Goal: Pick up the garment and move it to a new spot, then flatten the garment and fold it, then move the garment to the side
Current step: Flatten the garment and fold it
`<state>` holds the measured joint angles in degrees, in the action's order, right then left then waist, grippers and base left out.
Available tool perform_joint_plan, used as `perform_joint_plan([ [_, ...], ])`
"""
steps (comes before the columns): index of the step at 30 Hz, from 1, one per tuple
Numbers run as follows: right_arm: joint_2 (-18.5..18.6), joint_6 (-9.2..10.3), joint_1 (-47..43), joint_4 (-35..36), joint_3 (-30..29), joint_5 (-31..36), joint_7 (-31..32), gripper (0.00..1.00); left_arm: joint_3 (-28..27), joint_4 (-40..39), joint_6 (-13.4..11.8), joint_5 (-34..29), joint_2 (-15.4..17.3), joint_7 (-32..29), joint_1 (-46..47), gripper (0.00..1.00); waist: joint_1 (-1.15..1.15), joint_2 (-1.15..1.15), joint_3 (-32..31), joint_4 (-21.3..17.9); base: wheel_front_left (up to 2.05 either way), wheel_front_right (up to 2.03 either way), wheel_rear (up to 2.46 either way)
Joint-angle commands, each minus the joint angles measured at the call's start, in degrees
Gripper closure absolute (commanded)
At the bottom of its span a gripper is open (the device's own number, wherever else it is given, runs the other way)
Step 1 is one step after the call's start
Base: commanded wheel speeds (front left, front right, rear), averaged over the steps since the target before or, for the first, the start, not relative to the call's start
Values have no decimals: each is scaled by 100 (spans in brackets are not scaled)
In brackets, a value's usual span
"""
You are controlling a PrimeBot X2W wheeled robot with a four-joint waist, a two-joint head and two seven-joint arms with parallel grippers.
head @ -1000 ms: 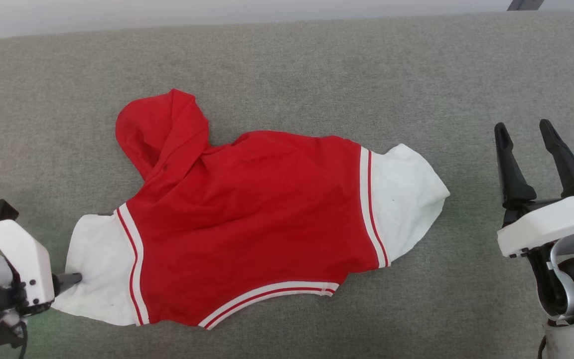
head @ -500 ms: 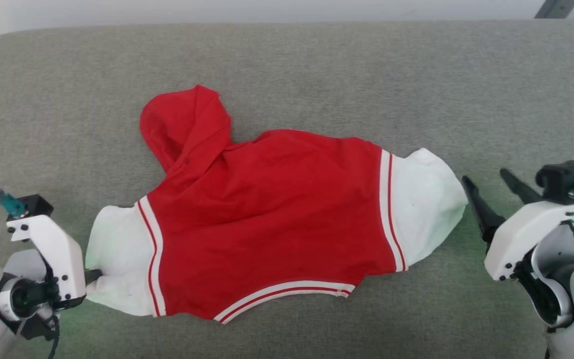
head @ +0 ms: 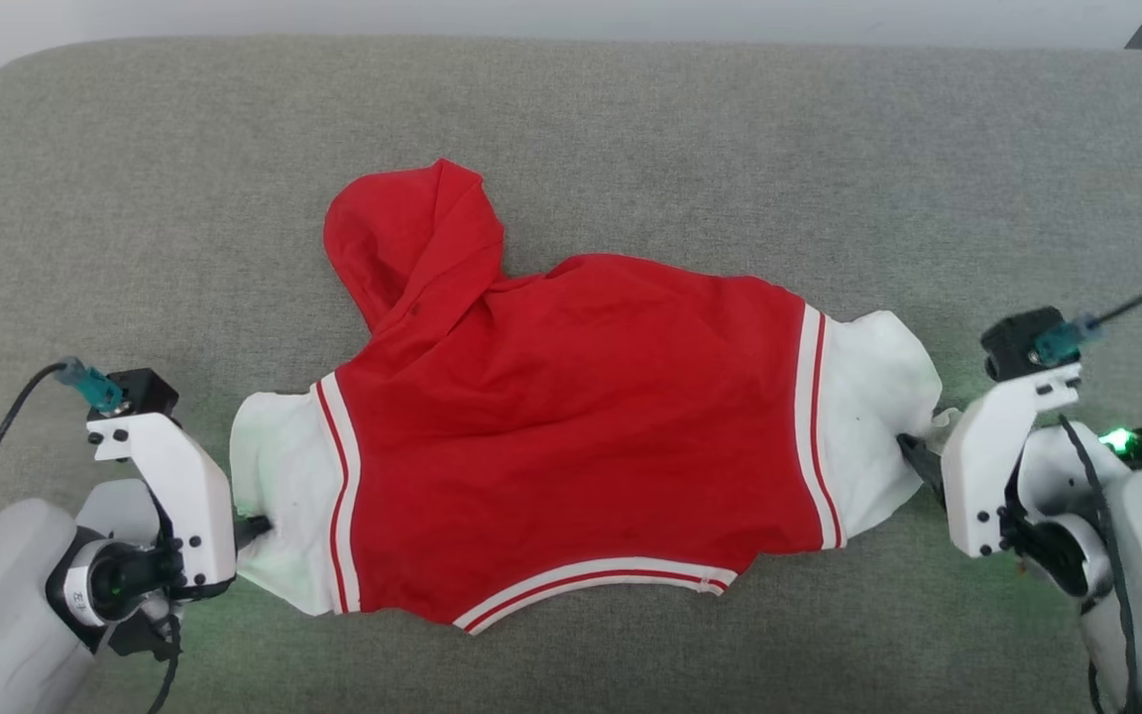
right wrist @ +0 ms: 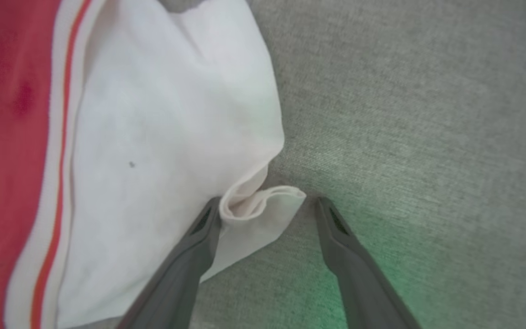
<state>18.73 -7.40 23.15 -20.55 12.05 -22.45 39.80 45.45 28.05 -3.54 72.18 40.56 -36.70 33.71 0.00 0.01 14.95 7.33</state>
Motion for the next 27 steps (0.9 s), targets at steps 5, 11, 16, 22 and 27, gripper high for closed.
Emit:
perform_joint_plan([
  [5,3,-28,-44,-323,485,-546,405,100,34,-110,-36,-15,-96,56,31,100,0,-1,-42,14,0,0,0],
  [11,242,-22,299,238,467,-1236,577,100,-117,-516,-196,-49,209,16,198,100,0,-1,-181,-43,0,0,0],
  [16,402,-9,445,934,403,-1769,712,100,-321,-1176,-506,-24,590,-106,373,100,0,-1,-337,-179,0,0,0],
  [22,360,-9,765,1509,69,-2312,747,100,-610,-2059,-948,5,998,-380,730,100,0,-1,-564,-312,0,0,0],
  [27,232,-9,1242,1612,-285,-2405,682,100,-813,-2399,-1148,-49,1198,-542,1150,100,0,-1,-771,-428,0,0,0],
])
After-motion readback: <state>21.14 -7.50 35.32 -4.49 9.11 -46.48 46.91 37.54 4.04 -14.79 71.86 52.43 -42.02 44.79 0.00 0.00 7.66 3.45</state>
